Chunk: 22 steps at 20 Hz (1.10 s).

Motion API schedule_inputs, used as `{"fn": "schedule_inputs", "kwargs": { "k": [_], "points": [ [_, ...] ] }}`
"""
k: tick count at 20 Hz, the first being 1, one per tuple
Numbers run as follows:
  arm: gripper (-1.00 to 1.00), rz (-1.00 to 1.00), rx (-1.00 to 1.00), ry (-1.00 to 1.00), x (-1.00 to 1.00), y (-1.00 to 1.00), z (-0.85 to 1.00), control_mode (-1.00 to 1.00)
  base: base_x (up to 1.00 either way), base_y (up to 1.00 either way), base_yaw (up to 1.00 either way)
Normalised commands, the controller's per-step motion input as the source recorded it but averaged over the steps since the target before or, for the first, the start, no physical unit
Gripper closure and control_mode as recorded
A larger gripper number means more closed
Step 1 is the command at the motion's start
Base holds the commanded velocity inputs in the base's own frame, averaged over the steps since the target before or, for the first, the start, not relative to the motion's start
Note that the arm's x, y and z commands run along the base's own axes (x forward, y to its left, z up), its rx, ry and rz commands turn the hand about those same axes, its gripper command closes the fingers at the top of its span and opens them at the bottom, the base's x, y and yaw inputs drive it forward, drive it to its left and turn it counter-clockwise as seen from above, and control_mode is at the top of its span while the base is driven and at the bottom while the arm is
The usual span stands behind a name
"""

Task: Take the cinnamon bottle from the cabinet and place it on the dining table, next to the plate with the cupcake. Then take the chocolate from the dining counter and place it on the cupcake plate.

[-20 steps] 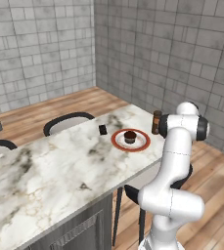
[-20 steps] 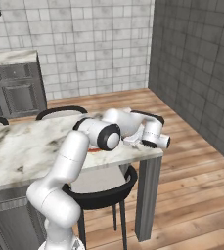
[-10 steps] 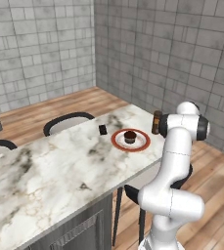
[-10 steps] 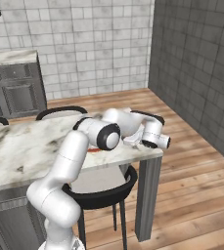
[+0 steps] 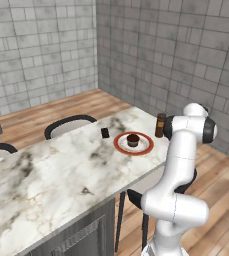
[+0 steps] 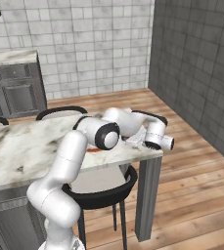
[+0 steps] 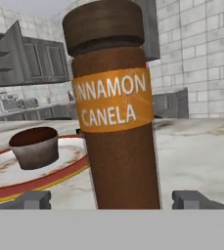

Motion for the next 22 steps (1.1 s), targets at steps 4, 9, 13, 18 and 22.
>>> {"fn": "schedule_inputs", "kwargs": {
  "k": [4, 9, 13, 18, 22],
  "points": [
    [-1.00, -0.02, -0.01, 0.01, -0.55, -0.04, 0.21, -1.00, 0.00, 0.00, 0.00],
    [-1.00, -0.01, -0.21, -0.06, -0.60, 0.22, 0.26, -1.00, 0.00, 0.00, 0.00],
    [-1.00, -0.05, -0.26, -0.02, -0.54, 0.26, 0.35, -1.00, 0.00, 0.00, 0.00],
    [-1.00, -0.09, -0.20, 0.03, -0.51, 0.20, 0.46, -1.00, 0.00, 0.00, 0.00],
    [-1.00, 0.01, -0.40, 0.24, -0.28, 0.43, 0.50, -1.00, 0.00, 0.00, 0.00]
  ]
}}
